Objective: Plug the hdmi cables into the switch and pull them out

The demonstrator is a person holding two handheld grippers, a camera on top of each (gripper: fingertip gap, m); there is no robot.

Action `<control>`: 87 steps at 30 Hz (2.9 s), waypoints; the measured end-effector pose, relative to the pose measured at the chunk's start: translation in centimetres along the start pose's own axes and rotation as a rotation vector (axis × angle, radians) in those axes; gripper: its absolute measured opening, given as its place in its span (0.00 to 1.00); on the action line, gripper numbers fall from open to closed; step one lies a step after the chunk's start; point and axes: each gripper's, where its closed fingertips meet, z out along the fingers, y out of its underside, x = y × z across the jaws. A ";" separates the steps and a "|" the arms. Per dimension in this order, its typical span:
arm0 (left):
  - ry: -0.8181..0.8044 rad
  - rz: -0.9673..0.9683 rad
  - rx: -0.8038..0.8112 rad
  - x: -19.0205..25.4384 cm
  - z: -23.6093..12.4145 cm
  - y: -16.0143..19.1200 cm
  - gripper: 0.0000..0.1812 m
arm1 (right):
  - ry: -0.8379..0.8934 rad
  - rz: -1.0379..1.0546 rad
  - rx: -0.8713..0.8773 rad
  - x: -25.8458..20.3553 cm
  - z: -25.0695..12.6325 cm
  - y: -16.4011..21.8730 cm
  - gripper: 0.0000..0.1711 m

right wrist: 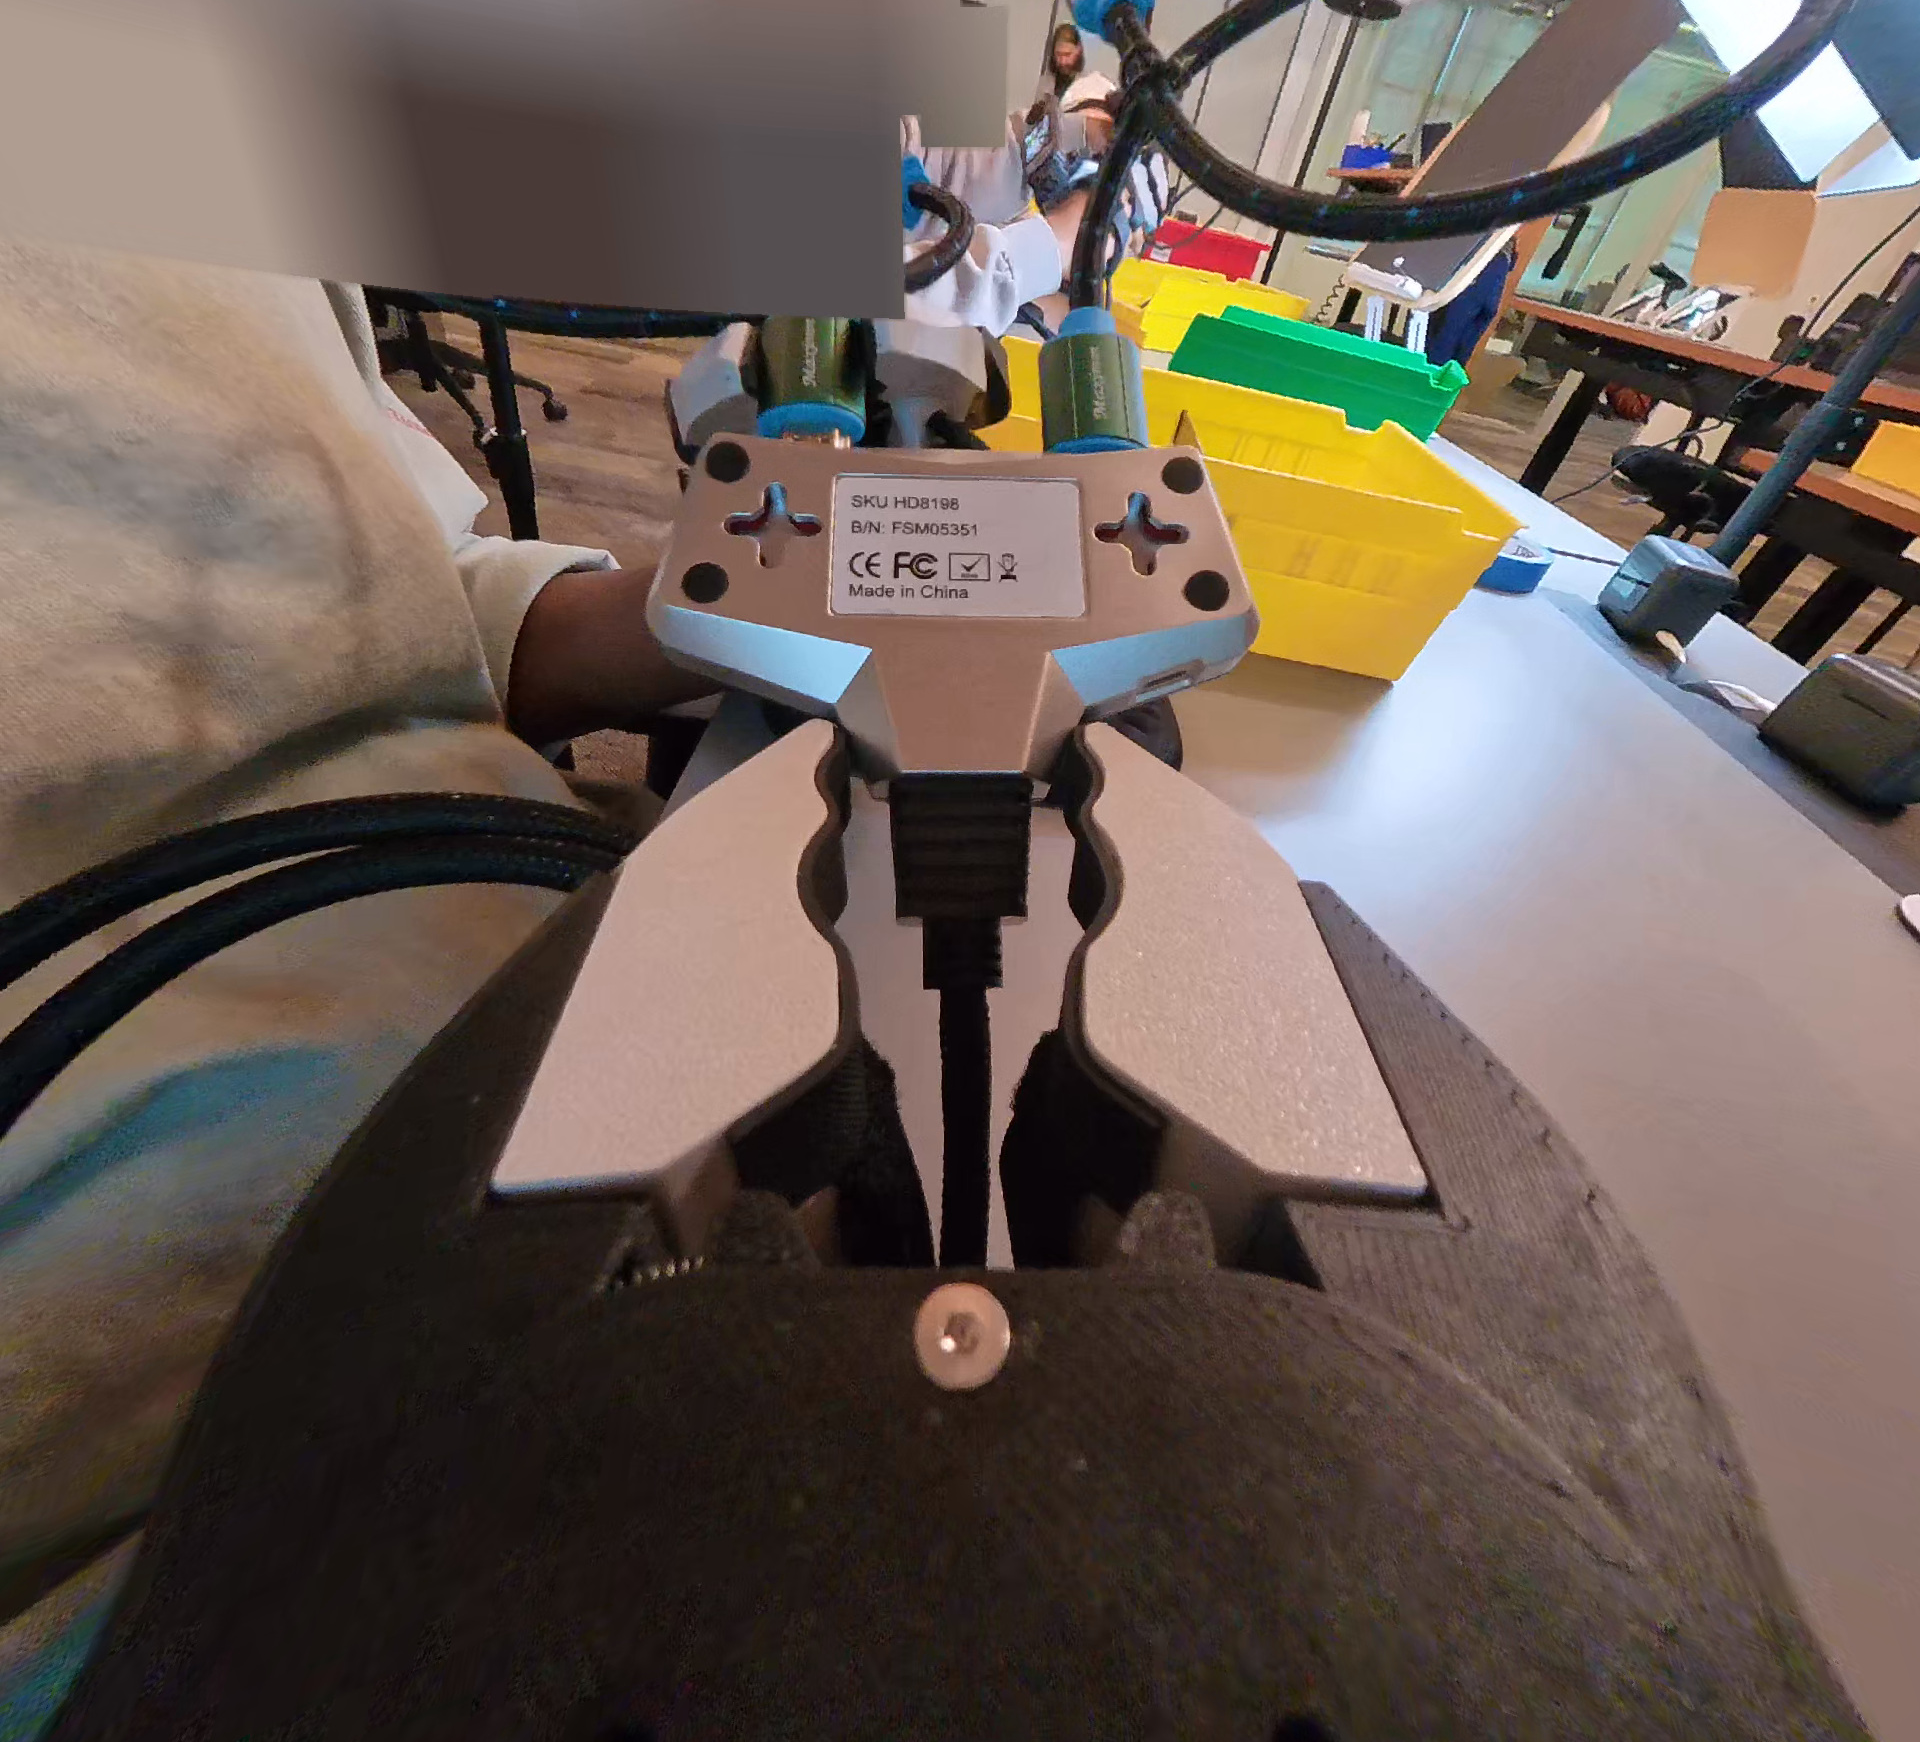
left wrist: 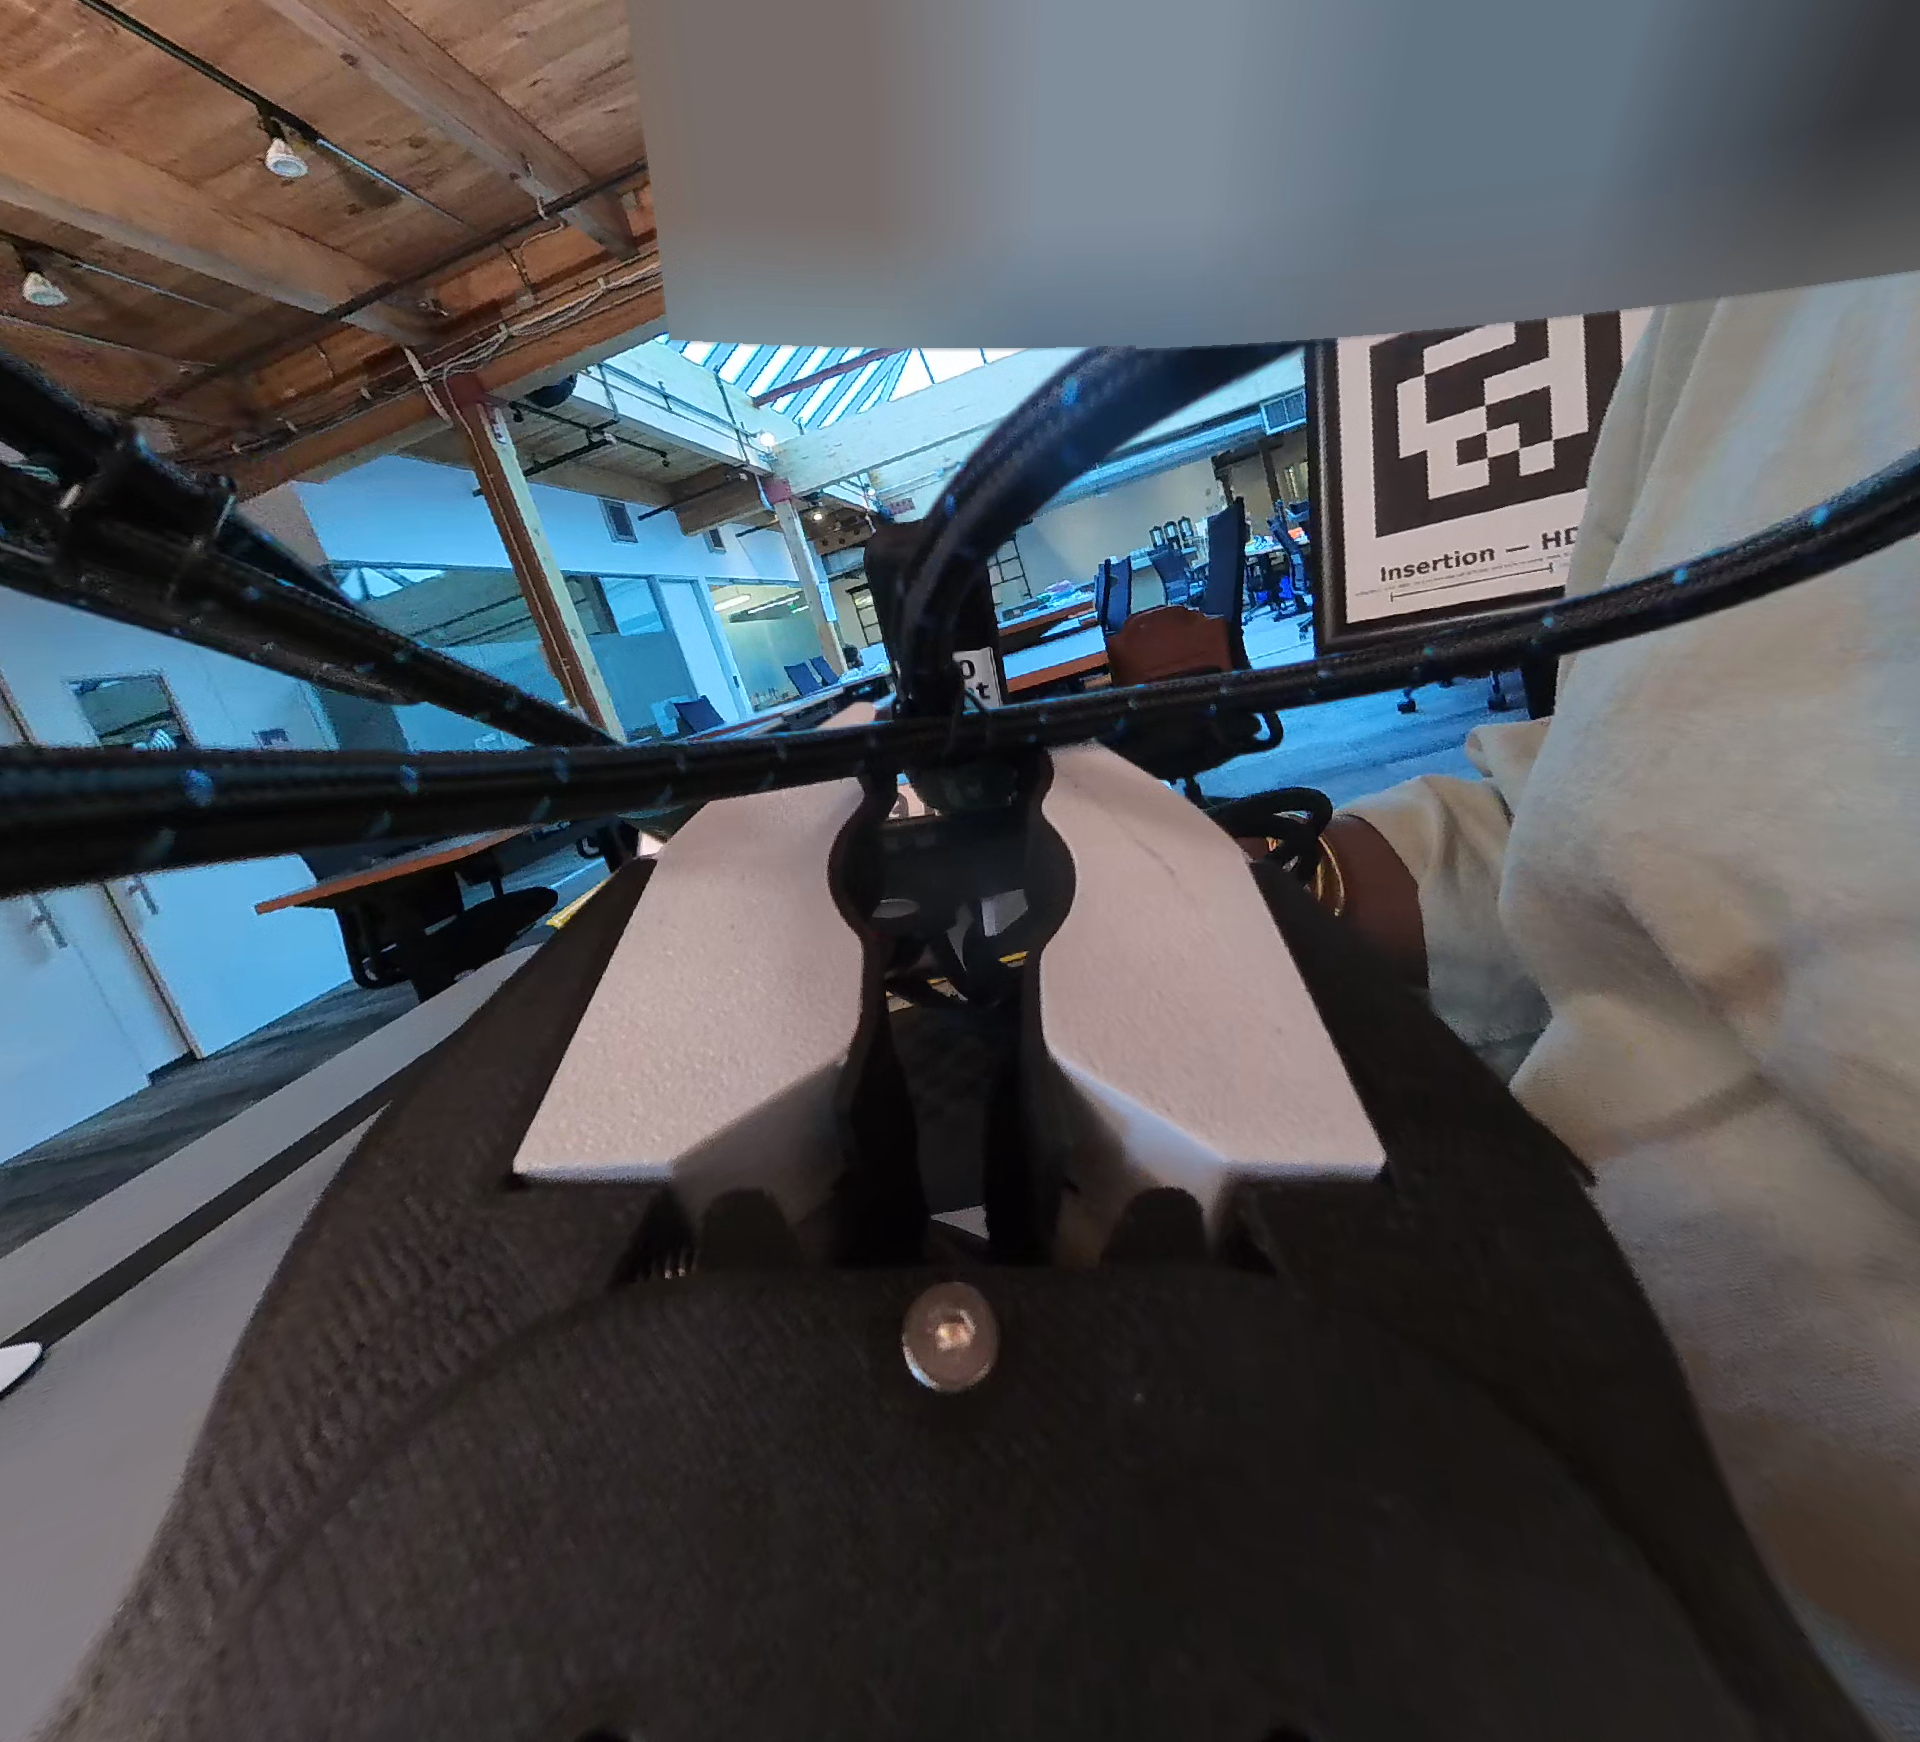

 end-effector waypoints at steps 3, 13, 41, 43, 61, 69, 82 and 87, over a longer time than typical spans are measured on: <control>-0.001 -0.001 -0.005 -0.1 0.0 0.1 0.12 | 0.010 -0.007 0.000 0.1 0.0 0.0 0.23; 0.009 -0.026 -0.097 0.0 0.1 0.4 0.13 | 0.038 0.029 0.016 0.1 0.0 -0.1 0.23; -0.061 -0.040 0.022 -1.7 -2.1 -1.1 0.18 | 0.200 -0.042 -0.032 0.8 1.4 -2.1 0.23; -0.048 -0.065 0.038 -1.6 -2.2 -1.3 0.17 | 0.233 -0.077 -0.062 1.0 1.2 -2.5 0.23; -0.564 -0.046 0.167 -9.3 -6.6 -2.3 0.15 | 0.706 -0.294 0.102 4.9 -7.0 -12.0 0.23; -0.885 0.005 -0.150 -13.2 -9.1 2.3 0.28 | 1.370 -0.604 -0.056 8.4 -21.9 -18.3 0.23; -0.832 0.095 -0.192 -12.8 -8.0 2.6 0.39 | 1.712 -0.569 -0.620 12.1 -33.7 -5.9 0.23; -0.844 0.071 -0.163 -13.0 -8.3 2.4 0.39 | 1.631 -0.436 -0.766 13.1 -34.1 -0.6 0.23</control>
